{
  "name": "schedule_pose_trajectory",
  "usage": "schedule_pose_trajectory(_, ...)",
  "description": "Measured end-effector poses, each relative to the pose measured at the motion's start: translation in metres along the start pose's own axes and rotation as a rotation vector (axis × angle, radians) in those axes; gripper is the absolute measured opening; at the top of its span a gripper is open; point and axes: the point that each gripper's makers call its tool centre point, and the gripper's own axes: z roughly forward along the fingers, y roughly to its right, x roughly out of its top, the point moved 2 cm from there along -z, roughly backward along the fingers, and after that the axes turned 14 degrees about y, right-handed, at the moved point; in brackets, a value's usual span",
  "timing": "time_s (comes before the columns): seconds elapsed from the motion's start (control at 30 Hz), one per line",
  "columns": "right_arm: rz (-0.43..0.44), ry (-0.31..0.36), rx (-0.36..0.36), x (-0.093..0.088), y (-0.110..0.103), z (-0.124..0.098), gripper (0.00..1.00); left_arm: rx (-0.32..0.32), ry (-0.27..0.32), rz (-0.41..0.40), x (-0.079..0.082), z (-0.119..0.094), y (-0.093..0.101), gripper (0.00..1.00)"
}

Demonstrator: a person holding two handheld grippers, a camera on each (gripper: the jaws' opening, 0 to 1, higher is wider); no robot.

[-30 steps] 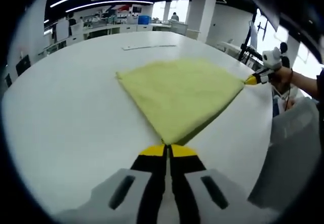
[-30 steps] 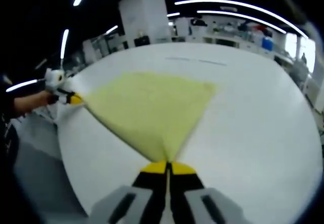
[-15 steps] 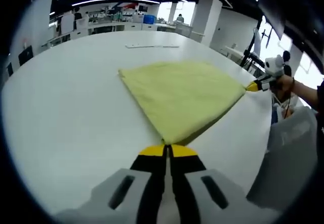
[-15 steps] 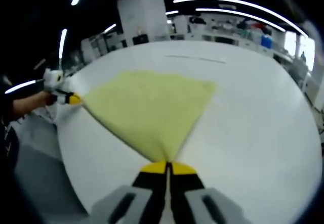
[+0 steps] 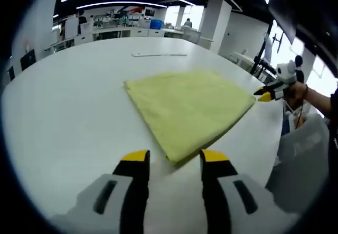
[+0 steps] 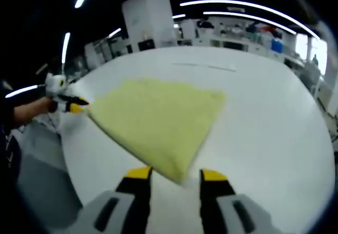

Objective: Fold the garment on the visible template until the final outline fits inside the template.

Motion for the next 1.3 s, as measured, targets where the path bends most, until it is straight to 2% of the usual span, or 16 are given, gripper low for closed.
schedule_pose_trajectory(0.17, 0.003, 0.016, 0.012, 0.013, -0.008, -0.004, 0.50, 0.009, 0.016, -0.010, 0.010, -0.005, 0.006, 0.57)
schedule_pose_trajectory(0.3, -0.008, 0.039, 0.015, 0.023, -0.015, -0.009, 0.67, 0.002, 0.035, -0.018, 0.016, -0.010, 0.010, 0.67)
schedule_pose_trajectory(0.53, -0.020, 0.046, 0.035, 0.036, -0.030, -0.018, 0.82, 0.004, 0.083, -0.005, 0.033, -0.023, 0.023, 0.84)
schedule_pose_trajectory(0.7, -0.015, 0.059, 0.029, 0.043, -0.036, -0.025, 0.91, 0.005, 0.073, -0.010, 0.034, -0.026, 0.028, 0.93)
schedule_pose_trajectory(0.87, -0.001, 0.074, 0.029, 0.045, -0.043, -0.034, 0.99, 0.011, 0.088, 0.002, 0.037, -0.033, 0.034, 0.96)
schedule_pose_trajectory(1.03, 0.002, 0.081, 0.029, 0.047, -0.052, -0.044, 0.99, 0.022, 0.099, 0.001, 0.039, -0.038, 0.038, 0.99)
schedule_pose_trajectory(1.17, -0.001, 0.092, 0.020, 0.048, -0.054, -0.050, 0.99, 0.034, 0.082, 0.008, 0.035, -0.043, 0.038, 0.99)
schedule_pose_trajectory(1.3, -0.008, 0.082, 0.018, 0.044, -0.056, -0.055, 0.99, 0.047, 0.059, 0.048, 0.029, -0.047, 0.036, 0.99)
